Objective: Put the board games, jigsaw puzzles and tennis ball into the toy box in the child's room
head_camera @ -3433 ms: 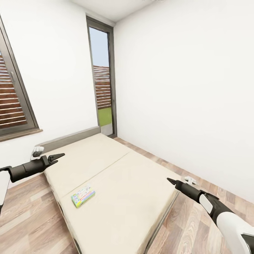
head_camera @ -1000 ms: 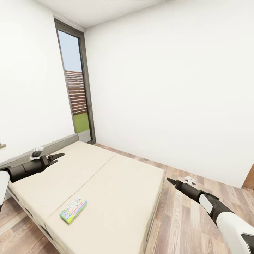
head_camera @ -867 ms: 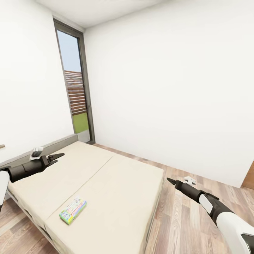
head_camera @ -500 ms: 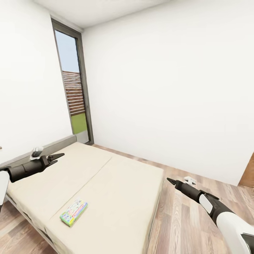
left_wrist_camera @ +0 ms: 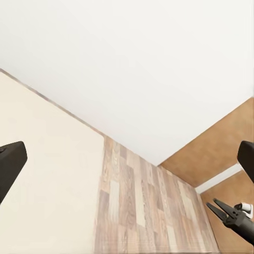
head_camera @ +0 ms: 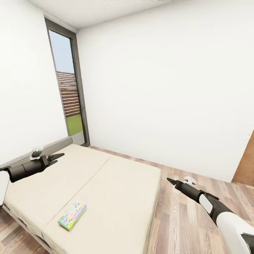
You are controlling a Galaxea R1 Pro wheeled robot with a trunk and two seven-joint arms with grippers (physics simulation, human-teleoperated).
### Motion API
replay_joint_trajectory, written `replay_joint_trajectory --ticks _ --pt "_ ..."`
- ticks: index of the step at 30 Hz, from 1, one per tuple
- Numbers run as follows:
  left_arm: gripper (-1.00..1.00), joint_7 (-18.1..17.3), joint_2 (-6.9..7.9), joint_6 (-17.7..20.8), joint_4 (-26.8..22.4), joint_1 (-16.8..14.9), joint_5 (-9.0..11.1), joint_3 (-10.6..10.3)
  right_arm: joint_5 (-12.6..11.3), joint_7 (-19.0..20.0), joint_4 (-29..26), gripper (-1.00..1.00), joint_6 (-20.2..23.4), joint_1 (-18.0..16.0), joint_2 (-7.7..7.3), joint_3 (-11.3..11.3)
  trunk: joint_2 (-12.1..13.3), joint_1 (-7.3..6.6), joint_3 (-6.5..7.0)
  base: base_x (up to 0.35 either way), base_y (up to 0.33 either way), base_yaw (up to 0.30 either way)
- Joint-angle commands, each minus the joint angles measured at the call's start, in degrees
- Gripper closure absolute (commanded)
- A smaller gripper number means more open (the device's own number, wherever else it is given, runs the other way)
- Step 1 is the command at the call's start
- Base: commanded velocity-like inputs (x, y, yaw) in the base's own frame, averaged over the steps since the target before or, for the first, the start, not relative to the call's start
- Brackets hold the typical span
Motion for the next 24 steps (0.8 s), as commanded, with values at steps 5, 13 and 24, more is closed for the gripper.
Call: replay_joint_trajectory --ticks 5,13,24 --pt "-1.00 -0.34 0.00 0.19 0.02 -0.02 -0.18 0.07 -0.49 0.12 0.01 -1.00 0.57 -0.02 0.01 -0.20 -0.04 0.02 0.20 0.000 0.094 -0.193" --pt "-1.00 -0.34 0.00 0.19 0.02 -0.02 -0.22 0.07 -0.49 0.09 0.01 -1.00 0.55 -0.02 0.01 -0.22 -0.04 0.02 0.53 0.000 0.032 -0.197" --pt "-1.00 -0.36 0.00 0.19 0.02 -0.02 -0.22 0.07 -0.49 0.04 0.01 -1.00 0.55 -0.02 0.01 -0.29 -0.04 0.02 0.65 0.000 0.125 -0.055"
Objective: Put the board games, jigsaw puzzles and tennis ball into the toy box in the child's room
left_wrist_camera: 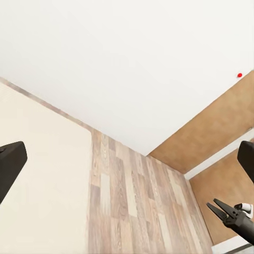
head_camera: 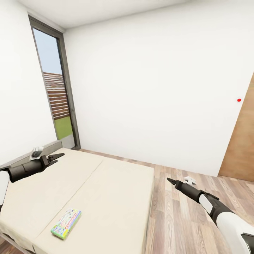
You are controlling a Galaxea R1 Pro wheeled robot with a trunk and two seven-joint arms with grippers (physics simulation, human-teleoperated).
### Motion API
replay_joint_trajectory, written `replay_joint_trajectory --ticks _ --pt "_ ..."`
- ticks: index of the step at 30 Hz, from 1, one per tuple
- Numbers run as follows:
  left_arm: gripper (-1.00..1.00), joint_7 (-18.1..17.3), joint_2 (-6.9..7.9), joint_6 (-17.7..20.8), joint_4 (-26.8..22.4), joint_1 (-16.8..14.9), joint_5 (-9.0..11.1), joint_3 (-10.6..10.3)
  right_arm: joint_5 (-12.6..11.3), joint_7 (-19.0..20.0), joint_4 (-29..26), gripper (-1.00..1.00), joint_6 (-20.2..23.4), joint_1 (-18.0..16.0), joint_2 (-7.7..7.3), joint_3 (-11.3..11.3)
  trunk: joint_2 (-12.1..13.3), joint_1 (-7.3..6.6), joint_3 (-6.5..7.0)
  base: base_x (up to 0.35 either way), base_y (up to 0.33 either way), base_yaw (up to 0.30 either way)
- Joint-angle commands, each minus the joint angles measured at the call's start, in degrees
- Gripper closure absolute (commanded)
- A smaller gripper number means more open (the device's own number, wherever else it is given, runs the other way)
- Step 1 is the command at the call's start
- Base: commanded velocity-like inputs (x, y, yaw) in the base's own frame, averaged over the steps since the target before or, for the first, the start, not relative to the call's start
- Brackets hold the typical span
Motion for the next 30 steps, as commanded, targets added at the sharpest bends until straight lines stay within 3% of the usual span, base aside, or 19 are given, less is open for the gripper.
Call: replay_joint_trajectory --ticks 1,14,30 --pt "-1.00 -0.35 -0.01 0.19 0.02 -0.03 -0.24 0.07 -0.50 0.17 0.00 -1.00 0.57 -0.01 0.00 -0.17 -0.04 0.02 -0.03 0.000 0.030 -0.008" --pt "-1.00 -0.34 -0.01 0.19 0.02 -0.03 -0.25 0.08 -0.50 0.08 0.10 -1.00 0.58 -0.01 0.00 -0.18 -0.04 0.02 0.01 0.000 0.108 -0.010" --pt "-1.00 -0.38 -0.01 0.19 0.02 -0.03 -0.18 0.07 -0.50 0.01 0.17 -1.00 0.51 -0.01 0.00 -0.18 -0.04 0.02 0.25 0.022 0.082 -0.127"
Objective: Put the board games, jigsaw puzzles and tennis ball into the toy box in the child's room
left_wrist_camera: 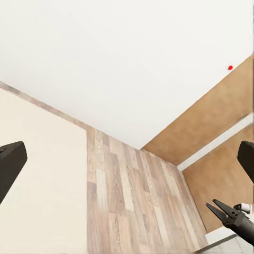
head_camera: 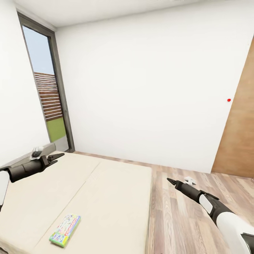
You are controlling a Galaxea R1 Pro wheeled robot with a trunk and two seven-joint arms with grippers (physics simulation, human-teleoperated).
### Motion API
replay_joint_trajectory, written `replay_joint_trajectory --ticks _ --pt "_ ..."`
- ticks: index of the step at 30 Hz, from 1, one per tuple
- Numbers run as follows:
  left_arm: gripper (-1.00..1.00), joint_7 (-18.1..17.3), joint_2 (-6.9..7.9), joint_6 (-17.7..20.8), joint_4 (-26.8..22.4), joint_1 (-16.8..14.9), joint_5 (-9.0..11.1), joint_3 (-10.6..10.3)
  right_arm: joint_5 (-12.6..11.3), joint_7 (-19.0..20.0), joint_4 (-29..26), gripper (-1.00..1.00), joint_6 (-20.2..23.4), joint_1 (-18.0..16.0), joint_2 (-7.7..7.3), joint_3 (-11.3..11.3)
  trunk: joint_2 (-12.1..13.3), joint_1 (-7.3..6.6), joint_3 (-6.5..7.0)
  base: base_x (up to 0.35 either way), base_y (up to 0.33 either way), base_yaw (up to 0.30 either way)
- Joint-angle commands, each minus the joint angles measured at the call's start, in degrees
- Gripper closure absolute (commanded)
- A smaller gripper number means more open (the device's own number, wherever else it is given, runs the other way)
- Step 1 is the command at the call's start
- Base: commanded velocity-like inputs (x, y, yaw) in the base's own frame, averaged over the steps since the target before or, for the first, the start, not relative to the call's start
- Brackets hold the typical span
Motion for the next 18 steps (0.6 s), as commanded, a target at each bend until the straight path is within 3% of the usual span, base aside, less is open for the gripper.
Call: replay_joint_trajectory --ticks 1,5,13,18 --pt "-1.00 -0.37 0.00 0.20 0.00 -0.02 -0.23 0.08 -0.50 0.16 0.01 -1.00 0.56 -0.02 0.01 -0.14 -0.04 0.02 -0.01 0.007 0.017 -0.239" --pt "-1.00 -0.38 0.00 0.20 0.00 -0.02 -0.22 0.08 -0.50 0.14 0.01 -1.00 0.56 -0.02 0.05 -0.06 -0.04 0.02 0.06 0.003 0.010 -0.209" --pt "-1.00 -0.39 0.00 0.20 0.00 -0.02 -0.25 0.08 -0.50 0.18 0.01 -1.00 0.56 -0.02 0.01 -0.09 -0.04 0.02 0.10 0.031 0.139 -0.059" --pt "-1.00 -0.36 0.00 0.20 0.00 -0.02 -0.22 0.08 -0.50 0.19 0.01 -1.00 0.23 -0.02 0.01 -0.11 -0.04 0.02 0.19 0.021 0.055 -0.168"
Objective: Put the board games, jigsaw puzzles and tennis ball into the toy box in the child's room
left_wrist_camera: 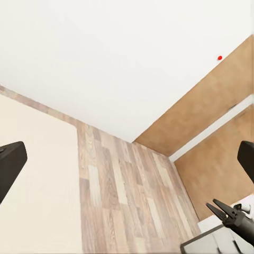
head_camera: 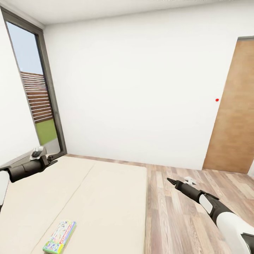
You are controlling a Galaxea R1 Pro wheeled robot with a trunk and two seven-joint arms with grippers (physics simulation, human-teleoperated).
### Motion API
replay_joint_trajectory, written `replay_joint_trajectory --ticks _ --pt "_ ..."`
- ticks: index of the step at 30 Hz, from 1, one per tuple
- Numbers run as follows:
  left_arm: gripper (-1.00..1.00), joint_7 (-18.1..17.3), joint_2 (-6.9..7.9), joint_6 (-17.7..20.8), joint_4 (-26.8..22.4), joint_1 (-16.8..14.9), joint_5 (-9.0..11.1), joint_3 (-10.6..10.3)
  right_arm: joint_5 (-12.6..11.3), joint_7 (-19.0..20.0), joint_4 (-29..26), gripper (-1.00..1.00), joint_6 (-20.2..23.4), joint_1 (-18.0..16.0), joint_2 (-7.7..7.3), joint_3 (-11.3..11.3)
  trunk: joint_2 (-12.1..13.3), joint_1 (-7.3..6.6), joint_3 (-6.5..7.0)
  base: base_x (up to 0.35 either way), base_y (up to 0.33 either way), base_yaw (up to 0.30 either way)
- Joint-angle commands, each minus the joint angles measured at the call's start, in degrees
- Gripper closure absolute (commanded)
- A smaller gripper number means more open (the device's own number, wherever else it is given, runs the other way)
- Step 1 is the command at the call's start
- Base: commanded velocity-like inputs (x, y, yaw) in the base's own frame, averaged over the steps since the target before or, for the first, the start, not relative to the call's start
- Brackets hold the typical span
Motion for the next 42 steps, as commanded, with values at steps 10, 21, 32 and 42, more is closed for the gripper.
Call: replay_joint_trajectory --ticks 10,21,32,42 --pt "-1.00 -0.37 0.00 0.20 0.00 -0.02 -0.23 0.08 -0.54 0.19 0.01 -1.00 0.21 -0.02 0.01 -0.19 -0.04 0.02 0.21 0.058 0.110 -0.209" --pt "-1.00 -0.37 0.00 0.20 0.00 -0.02 -0.23 0.08 -0.51 0.19 0.01 -1.00 0.16 -0.02 0.02 -0.07 -0.04 0.02 0.30 0.019 0.063 -0.084" --pt "-1.00 -0.37 0.00 0.20 0.00 -0.02 -0.26 0.08 -0.50 0.19 0.01 -1.00 0.15 -0.02 0.01 -0.08 -0.04 0.02 0.39 0.001 0.089 -0.041" --pt "-1.00 -0.37 0.00 0.20 0.00 -0.02 -0.24 0.09 -0.50 0.19 0.01 -1.00 0.10 -0.02 0.06 -0.06 -0.04 0.02 0.40 0.000 0.080 -0.004"
